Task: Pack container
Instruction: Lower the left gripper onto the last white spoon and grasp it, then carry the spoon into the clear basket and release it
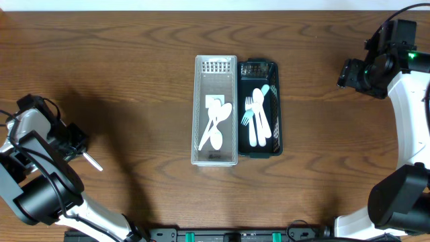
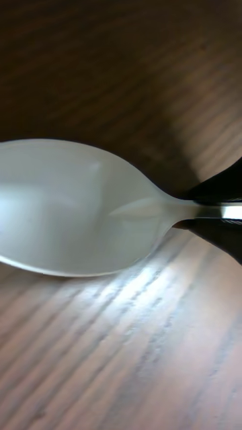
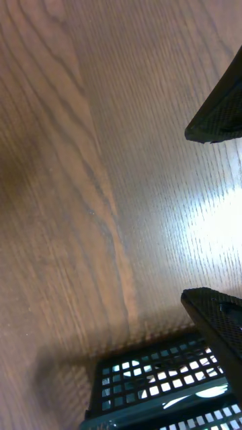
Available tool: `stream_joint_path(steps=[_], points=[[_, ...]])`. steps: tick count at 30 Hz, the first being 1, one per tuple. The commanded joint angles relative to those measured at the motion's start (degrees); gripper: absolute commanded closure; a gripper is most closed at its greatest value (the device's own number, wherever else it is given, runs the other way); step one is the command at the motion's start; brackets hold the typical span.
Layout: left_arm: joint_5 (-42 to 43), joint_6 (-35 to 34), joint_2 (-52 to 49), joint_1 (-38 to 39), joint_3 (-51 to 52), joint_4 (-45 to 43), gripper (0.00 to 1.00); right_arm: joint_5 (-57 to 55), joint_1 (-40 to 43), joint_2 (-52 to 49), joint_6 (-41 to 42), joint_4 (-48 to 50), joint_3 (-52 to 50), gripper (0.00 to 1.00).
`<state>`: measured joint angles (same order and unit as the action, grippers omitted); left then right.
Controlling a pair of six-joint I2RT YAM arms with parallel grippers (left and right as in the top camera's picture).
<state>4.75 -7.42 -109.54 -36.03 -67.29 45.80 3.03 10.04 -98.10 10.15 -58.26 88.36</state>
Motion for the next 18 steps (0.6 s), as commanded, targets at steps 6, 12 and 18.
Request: stream_joint_path(steps=[6, 12, 18], points=[[0.42, 0.33, 18.43, 13.94, -4.59, 7.06, 0.94, 0.02, 0.07, -0.46, -0.57, 0.20, -0.31, 0.28], [0.42, 0.33, 31.32, 36.00, -6.73, 5.86, 0.94, 0.02, 0.07, -0.46, -0.57, 0.63, -0.31, 0.28], [0.39, -1.14, 30.45, 56.57, -6.71, -0.07, 0.94, 0.02, 0.07, -0.46, -0.57, 0.83, -0.31, 0.28]])
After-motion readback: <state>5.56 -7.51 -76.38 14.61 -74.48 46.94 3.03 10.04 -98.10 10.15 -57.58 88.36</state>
